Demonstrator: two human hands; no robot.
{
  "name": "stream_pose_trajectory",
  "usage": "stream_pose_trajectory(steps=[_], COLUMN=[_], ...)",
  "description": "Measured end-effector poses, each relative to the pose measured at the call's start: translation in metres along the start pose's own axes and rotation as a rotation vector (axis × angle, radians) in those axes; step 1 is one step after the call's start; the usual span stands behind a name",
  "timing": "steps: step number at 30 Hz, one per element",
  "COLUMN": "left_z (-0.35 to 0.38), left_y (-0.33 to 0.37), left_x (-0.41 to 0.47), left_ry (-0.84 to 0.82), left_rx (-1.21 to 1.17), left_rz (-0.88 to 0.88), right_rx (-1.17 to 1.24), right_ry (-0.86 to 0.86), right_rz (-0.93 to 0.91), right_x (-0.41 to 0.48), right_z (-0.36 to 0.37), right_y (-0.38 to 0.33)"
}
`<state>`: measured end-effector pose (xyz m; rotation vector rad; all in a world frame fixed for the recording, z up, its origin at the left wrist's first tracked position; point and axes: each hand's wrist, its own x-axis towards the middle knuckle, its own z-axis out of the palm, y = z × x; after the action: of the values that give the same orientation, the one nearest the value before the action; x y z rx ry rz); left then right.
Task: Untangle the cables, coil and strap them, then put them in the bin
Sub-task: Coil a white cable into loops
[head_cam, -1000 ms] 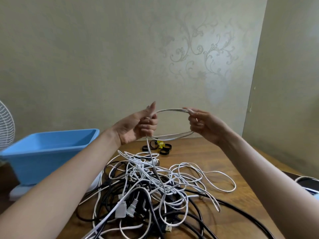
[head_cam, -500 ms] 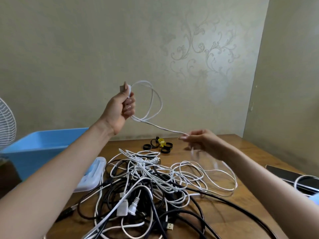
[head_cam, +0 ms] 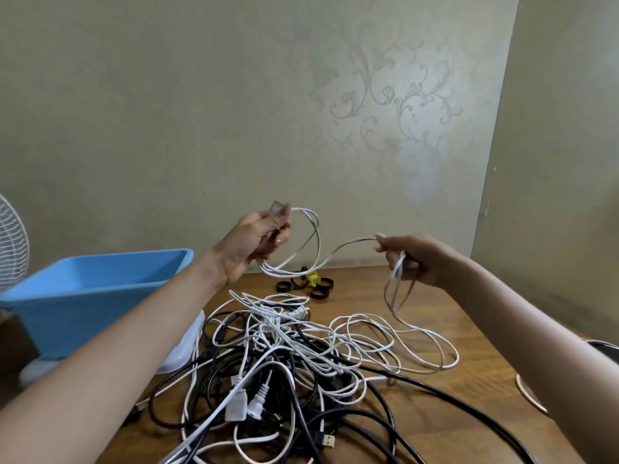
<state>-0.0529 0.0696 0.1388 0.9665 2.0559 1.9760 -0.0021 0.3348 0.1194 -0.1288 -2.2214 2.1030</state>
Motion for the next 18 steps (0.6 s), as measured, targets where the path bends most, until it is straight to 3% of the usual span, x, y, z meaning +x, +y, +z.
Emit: stream_pose_trajectory(steps=[3, 6, 11, 13, 18], left_z=[0.018, 0.027, 0.041, 0.050, 0.055], left_y=[-0.002, -0.003, -0.006, -0.007, -0.011], left_x=[-0.003, -0.004, 0.001, 0.001, 0.005], left_ry=[-0.044, -0.069, -0.024, -0.057, -0.026], left_rx=[0.056, 0.062, -0.076, -0.122, -0.139], left_rz=[-0.003, -0.002, 0.030, 0.009, -0.070], right_rx=[0.000, -0.063, 0.558, 0.781, 0.959], right_ry=[-0.124, -0.123, -0.178, -0.230, -0.219], right_rz=[-0.025, -0.076, 0.150, 0.150, 0.021], right_x=[0.001, -0.004, -0.016, -0.017, -0.007], right_z=[0.008, 0.015, 0.036, 0.044, 0.050], right_y=[-0.009, -0.016, -0.026, -0.028, -0.025])
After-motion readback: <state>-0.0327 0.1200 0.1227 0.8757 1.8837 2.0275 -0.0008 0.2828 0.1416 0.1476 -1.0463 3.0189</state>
